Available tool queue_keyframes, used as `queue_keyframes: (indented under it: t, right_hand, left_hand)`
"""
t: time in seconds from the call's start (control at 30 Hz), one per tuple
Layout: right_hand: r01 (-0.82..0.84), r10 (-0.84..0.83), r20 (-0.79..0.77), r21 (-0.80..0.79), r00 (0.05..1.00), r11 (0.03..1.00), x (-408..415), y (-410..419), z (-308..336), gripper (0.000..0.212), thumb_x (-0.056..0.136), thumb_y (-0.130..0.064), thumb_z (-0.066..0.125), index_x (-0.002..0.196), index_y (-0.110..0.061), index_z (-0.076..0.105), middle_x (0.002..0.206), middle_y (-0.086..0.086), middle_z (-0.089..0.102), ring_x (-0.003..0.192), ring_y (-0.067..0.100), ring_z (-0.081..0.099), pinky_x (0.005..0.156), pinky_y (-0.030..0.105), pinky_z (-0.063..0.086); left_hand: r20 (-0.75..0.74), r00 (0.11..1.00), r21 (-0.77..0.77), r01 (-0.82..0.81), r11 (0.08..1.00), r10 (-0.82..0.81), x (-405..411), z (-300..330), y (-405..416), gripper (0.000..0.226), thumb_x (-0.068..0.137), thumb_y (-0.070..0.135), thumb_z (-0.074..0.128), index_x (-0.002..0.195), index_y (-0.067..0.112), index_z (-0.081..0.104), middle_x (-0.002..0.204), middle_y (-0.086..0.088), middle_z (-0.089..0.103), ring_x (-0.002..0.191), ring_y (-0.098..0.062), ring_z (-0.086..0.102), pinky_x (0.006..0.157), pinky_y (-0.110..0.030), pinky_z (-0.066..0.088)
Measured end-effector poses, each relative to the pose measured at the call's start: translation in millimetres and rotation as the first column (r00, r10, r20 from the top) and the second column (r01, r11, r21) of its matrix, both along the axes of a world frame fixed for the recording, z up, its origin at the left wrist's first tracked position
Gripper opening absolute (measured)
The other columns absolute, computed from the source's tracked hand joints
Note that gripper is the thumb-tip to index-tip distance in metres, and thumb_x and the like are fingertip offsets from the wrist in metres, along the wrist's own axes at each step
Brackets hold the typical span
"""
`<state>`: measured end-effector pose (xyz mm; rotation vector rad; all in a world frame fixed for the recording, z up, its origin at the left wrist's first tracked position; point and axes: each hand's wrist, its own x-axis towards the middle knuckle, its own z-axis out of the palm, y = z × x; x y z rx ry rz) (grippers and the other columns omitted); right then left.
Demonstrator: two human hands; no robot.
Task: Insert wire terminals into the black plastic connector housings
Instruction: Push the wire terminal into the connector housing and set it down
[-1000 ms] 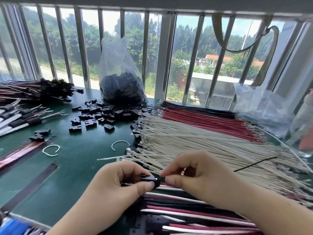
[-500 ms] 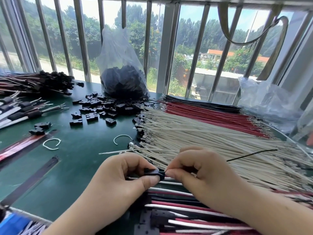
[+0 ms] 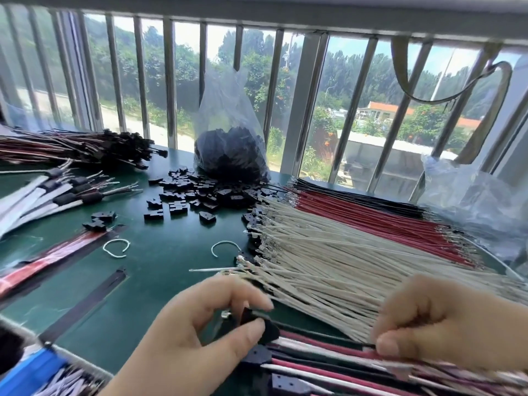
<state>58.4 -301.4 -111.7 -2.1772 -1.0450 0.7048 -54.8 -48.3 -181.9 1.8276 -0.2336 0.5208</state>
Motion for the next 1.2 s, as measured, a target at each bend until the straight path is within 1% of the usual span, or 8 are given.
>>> queue_keyframes:
  t: [0.13,0.23,0.33,0.47,0.57,0.9,1.03,1.2]
  right_hand:
    - [-0.017,0.033,0.136,-0.114,0.990,0.993,-7.8,10.3,-5.0,0.021,0.082,-0.060,0.059,0.084,-0.044,0.072,0.080,-0.016,0.072,0.071,0.008,0.066,0.070,0.028,0.055]
    - [0.169,-0.176,0.366,0.051,0.914,0.984,-11.7,26.0,-19.8,0.006,0.083,-0.044,0.066,0.086,-0.047,0.070,0.073,-0.024,0.067,0.063,-0.002,0.061,0.059,0.011,0.045]
    - [0.133,-0.093,0.557,-0.032,0.825,0.991,-19.4,43.0,-32.8,0.023,0.080,-0.057,0.060,0.103,-0.055,0.061,0.093,-0.034,0.057,0.083,-0.007,0.056,0.073,0.013,0.046]
    - [0.148,0.015,0.736,-0.156,0.677,0.977,-23.7,59.4,-43.3,0.029,0.091,-0.058,0.040,0.118,-0.052,0.050,0.112,-0.025,0.053,0.099,-0.004,0.052,0.082,0.017,0.045]
    - [0.121,0.079,0.845,-0.167,0.528,0.978,-19.3,64.9,-48.7,0.013,0.065,-0.048,0.078,0.072,-0.042,0.069,0.071,-0.024,0.060,0.060,-0.003,0.058,0.051,0.011,0.047]
    - [0.077,-0.004,0.930,-0.026,0.368,0.997,-12.4,60.3,-63.6,0.029,0.049,-0.025,0.088,0.049,-0.028,0.059,0.053,-0.014,0.053,0.044,0.005,0.052,0.040,0.016,0.045]
    - [0.062,-0.020,0.921,-0.004,0.388,0.998,-10.4,60.5,-67.8,0.029,0.051,-0.026,0.087,0.050,-0.027,0.058,0.053,-0.014,0.052,0.046,0.006,0.052,0.041,0.014,0.045]
    - [0.069,-0.004,0.913,-0.026,0.407,0.997,-9.1,60.4,-71.0,0.025,0.055,-0.025,0.081,0.050,-0.025,0.057,0.052,-0.013,0.050,0.045,0.005,0.050,0.040,0.016,0.044]
  left_hand:
    - [0.222,0.954,0.480,-0.286,0.829,0.201,-15.4,-17.3,14.8,0.015,0.065,0.045,0.057,0.075,0.052,0.065,0.101,0.019,0.058,0.101,0.004,0.051,0.102,-0.032,0.035]
    - [0.199,0.909,0.361,-0.415,0.835,0.366,-22.2,-19.6,47.3,0.021,0.072,0.045,0.054,0.088,0.049,0.067,0.112,0.020,0.060,0.107,0.004,0.051,0.088,-0.009,0.035]
    - [0.163,0.792,0.332,-0.605,0.723,0.588,-8.1,-13.9,95.6,0.029,0.079,0.025,0.060,0.084,0.053,0.064,0.101,0.020,0.064,0.102,-0.001,0.056,0.093,-0.022,0.042]
    - [-0.006,0.544,0.819,-0.479,0.316,0.839,26.5,0.4,138.3,0.025,0.081,0.041,0.060,0.101,0.056,0.059,0.112,0.010,0.063,0.106,-0.022,0.058,0.086,-0.037,0.049]
    - [0.048,0.399,0.961,-0.270,0.067,0.916,40.0,0.8,156.1,0.046,0.082,0.063,0.046,0.125,0.047,0.045,0.120,0.001,0.055,0.112,-0.025,0.051,0.088,-0.037,0.043]
    - [0.113,0.579,0.827,-0.506,0.247,0.808,46.7,-12.8,157.6,0.022,0.080,0.025,0.060,0.096,0.036,0.069,0.103,0.008,0.066,0.102,-0.023,0.058,0.082,-0.035,0.043]
    - [-0.133,0.516,0.755,-0.500,0.424,0.846,62.3,-6.2,197.7,0.050,0.078,0.000,0.049,0.124,0.016,0.056,0.129,-0.012,0.056,0.120,-0.032,0.049,0.098,-0.040,0.043]
    - [-0.191,0.483,0.887,-0.287,0.361,0.854,77.7,-6.4,230.1,0.041,0.088,0.047,0.055,0.123,0.026,0.058,0.136,-0.003,0.053,0.126,-0.027,0.046,0.100,-0.034,0.041]
